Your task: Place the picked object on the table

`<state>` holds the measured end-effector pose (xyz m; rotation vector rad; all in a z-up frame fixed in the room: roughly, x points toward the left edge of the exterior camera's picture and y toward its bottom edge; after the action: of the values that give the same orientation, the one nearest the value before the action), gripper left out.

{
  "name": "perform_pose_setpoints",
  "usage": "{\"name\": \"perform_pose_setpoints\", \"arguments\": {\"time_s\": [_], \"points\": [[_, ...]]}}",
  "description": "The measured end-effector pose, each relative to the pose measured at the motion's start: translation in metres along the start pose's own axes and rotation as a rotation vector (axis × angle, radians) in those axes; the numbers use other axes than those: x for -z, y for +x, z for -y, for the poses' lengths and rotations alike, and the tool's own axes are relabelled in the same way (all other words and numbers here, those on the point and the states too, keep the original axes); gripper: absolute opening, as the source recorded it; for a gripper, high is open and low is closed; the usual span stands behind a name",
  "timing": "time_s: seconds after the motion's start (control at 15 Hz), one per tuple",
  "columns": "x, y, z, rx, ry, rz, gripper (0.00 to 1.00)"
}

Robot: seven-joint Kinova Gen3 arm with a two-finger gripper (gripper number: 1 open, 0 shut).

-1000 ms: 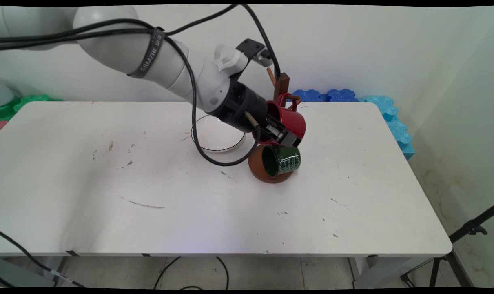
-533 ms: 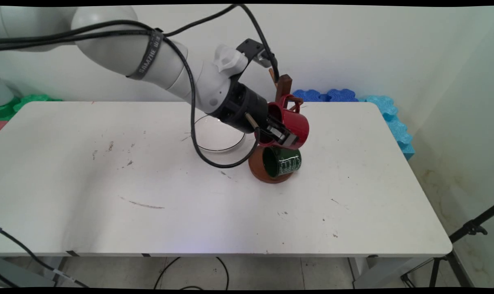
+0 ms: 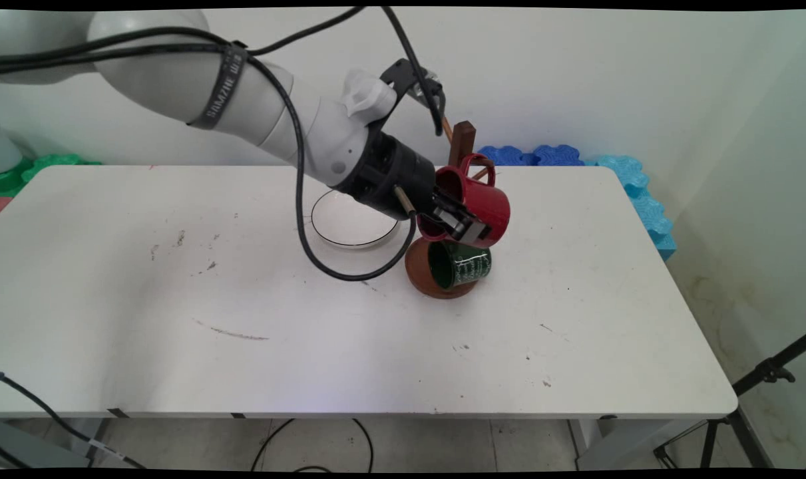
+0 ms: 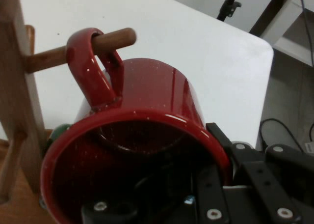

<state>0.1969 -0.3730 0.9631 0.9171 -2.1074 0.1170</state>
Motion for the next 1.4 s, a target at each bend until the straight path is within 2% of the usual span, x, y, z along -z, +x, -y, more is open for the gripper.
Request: {"name": "perform_pose_setpoints", "arguments": {"time_s": [0.8, 1.13, 1.4], "points": [[0.03, 0.008, -0.016, -0.045, -0.068, -0.078, 0.0], [0.048, 0.004, -0.019, -0.075, -0.096, -0.071, 0.0], [0.076, -0.006, -0.01, -0.133, -0.104, -0.021, 0.0]]}}
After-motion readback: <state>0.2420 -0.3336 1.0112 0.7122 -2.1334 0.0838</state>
